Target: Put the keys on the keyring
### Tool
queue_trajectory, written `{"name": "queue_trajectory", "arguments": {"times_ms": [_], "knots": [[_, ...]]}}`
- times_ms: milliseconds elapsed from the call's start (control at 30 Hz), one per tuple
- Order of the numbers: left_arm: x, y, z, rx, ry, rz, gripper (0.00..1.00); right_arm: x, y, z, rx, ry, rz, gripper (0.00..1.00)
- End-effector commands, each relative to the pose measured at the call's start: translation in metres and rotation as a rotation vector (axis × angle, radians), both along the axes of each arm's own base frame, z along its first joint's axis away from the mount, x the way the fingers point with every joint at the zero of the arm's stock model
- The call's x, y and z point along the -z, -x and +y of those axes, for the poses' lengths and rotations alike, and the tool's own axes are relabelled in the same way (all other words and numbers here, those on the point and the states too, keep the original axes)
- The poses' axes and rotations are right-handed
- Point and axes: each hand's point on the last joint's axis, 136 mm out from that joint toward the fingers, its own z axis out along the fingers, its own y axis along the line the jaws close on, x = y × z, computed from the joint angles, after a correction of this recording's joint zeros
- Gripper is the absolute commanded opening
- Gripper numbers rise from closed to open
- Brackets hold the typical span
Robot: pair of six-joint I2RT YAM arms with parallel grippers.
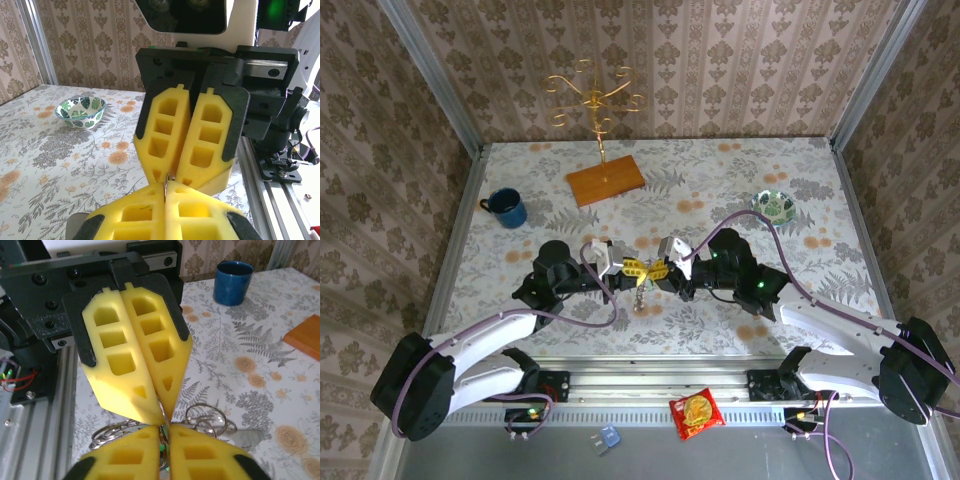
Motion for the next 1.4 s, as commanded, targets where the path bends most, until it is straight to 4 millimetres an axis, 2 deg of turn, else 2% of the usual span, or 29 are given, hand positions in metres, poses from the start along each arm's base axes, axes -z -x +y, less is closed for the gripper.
{"name": "queue_trajectory", "arguments": {"times_ms": [0, 33, 67, 100, 133, 267, 600, 933, 1000, 1133, 1167, 1233, 1367], "knots": [[-0.013, 0.01, -0.002, 0.051, 0.048, -0.029, 0.0, -0.01, 0.0, 0.007, -0.018, -0.05, -0.019, 0.02], [-0.011, 0.008, -0.002, 0.036, 0.045, -0.028, 0.0, -0.009, 0.0, 0.007, -0.019, -0.044, -0.02, 0.0], [-0.009, 0.006, -0.001, 0.02, 0.039, -0.029, 0.04, -0.009, 0.0, 0.006, -0.02, -0.038, -0.026, 0.0], [-0.007, 0.004, 0.0, 0.002, 0.031, -0.034, 0.19, -0.007, 0.0, 0.005, -0.016, -0.025, -0.029, 0.0], [-0.006, 0.002, 0.002, -0.012, 0.021, -0.042, 0.27, -0.006, 0.0, 0.004, -0.016, -0.01, -0.035, 0.0], [0.004, 0.003, 0.007, -0.029, -0.051, -0.079, 0.31, -0.001, 0.002, -0.002, -0.023, 0.063, -0.055, 0.0], [0.02, 0.009, 0.009, 0.023, -0.183, -0.104, 0.28, 0.002, 0.007, -0.001, -0.102, 0.178, -0.058, 0.0], [0.016, 0.009, 0.005, 0.055, -0.191, -0.12, 0.21, 0.005, 0.015, 0.006, -0.195, 0.32, -0.095, 0.0], [0.016, 0.009, 0.004, 0.065, -0.197, -0.124, 0.17, 0.003, 0.018, 0.009, -0.222, 0.336, -0.106, 0.0], [0.01, 0.01, 0.004, 0.073, -0.19, -0.148, 0.0, -0.001, 0.02, 0.011, -0.231, 0.341, -0.1, 0.0], [0.008, 0.01, 0.004, 0.073, -0.187, -0.153, 0.0, -0.004, 0.018, 0.011, -0.217, 0.324, -0.096, 0.0], [0.007, 0.011, 0.005, 0.074, -0.176, -0.154, 0.0, -0.012, 0.013, 0.008, -0.174, 0.254, -0.079, 0.16], [0.003, 0.014, 0.004, 0.075, -0.114, -0.129, 0.0, -0.024, 0.01, -0.001, -0.111, 0.103, -0.079, 0.3]]}}
